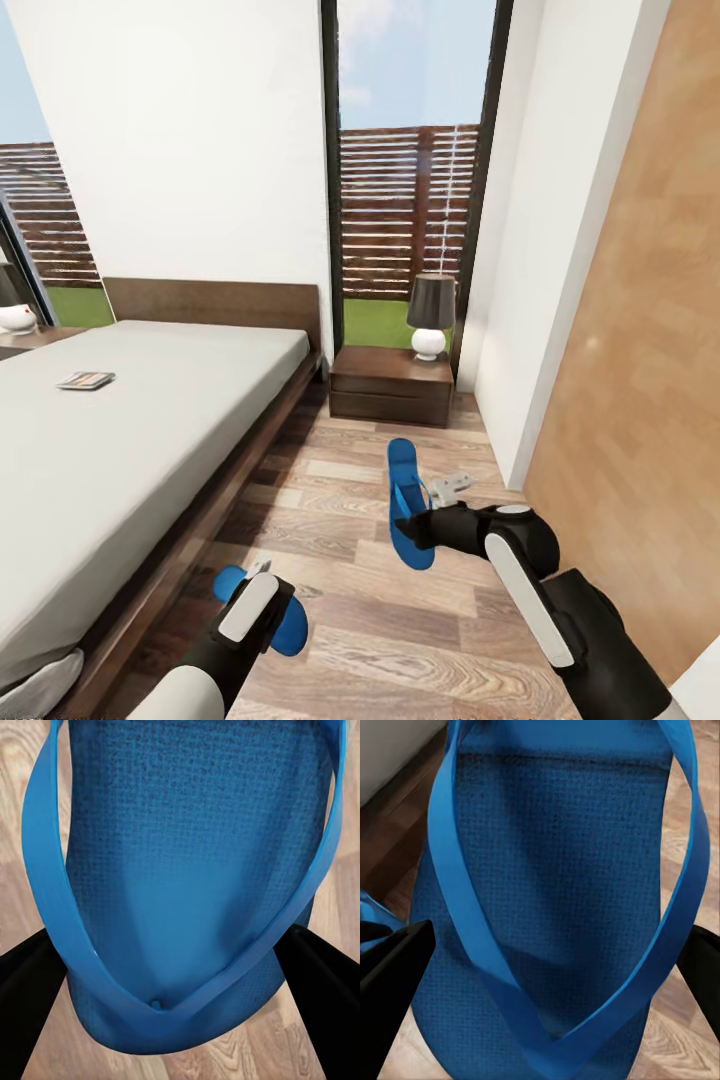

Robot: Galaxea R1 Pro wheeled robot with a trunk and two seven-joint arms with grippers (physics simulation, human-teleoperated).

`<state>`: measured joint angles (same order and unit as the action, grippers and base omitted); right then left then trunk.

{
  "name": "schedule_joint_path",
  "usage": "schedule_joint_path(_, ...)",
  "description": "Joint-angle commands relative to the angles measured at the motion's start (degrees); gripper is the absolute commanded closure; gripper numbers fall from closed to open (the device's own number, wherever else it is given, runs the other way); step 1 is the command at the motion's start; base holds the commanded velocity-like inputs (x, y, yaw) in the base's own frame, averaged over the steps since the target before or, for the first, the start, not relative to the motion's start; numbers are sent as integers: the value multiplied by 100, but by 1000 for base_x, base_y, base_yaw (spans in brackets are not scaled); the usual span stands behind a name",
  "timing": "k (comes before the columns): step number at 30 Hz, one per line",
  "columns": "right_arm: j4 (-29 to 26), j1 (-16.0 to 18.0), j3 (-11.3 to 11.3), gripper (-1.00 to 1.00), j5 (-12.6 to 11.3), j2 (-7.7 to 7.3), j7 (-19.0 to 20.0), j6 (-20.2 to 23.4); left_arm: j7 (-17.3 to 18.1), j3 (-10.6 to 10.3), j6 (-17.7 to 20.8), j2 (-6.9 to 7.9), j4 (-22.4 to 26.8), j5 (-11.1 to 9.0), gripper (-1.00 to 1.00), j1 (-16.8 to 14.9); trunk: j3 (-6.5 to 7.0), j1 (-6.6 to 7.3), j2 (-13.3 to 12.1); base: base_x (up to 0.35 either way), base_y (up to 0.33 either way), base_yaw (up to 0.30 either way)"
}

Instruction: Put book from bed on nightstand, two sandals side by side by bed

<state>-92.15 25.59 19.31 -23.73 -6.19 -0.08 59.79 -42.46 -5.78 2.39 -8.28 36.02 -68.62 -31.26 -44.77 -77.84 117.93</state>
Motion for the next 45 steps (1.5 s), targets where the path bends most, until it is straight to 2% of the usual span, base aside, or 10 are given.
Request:
schedule_joint_path(1, -12, 2, 1, 100, 21, 30, 1, 21, -40, -14, 20, 3, 8, 0, 100, -2, -24, -22, 44, 0, 0, 0)
schedule_joint_path(4, -26, -16, 0, 100, 27, 99, 0, 21, -47, -13, -3, 2, 5, -1, 100, -2, -78, -88, 165, 0, 0, 0)
schedule_joint_path(8, -37, -40, 234, 100, 48, 158, -7, 21, -124, -12, -22, 1, 5, -57, 100, -2, -150, -175, 325, 0, 0, 0)
schedule_joint_path(13, -40, -52, 414, 100, 58, 156, -16, 21, -424, -25, -23, 9, 18, -387, 100, -2, -240, -285, 526, 0, 0, 0)
schedule_joint_path(21, -40, -99, 573, 100, 65, 121, -24, 21, -536, -24, -32, 28, -141, -500, 100, -12, -386, -461, 847, 0, 0, 75)
schedule_joint_path(24, -40, -207, 621, 100, 68, 144, -20, 21, -429, -22, -3, 76, -447, -526, 100, -112, -452, -527, 967, 0, 0, 131)
schedule_joint_path(33, -33, 84, 623, 100, 28, 295, -16, 21, 93, -31, 44, 121, -965, -616, 100, -377, -622, -725, 1328, 0, 0, 30)
schedule_joint_path(40, -39, 88, 629, 100, 24, 299, -10, 21, 270, -39, 56, 155, -1123, -595, 100, -641, -748, -878, 1609, 0, 0, 2)
schedule_joint_path(41, -40, 87, 651, 100, 25, 301, -10, 21, 242, -43, 53, 138, -1175, -584, 100, -840, -766, -900, 1649, 0, 0, 0)
schedule_joint_path(45, -40, 79, 662, 100, 26, 302, -9, 21, 200, -58, 52, 134, -1215, -578, 100, -1057, -838, -988, 1809, 0, 0, 0)
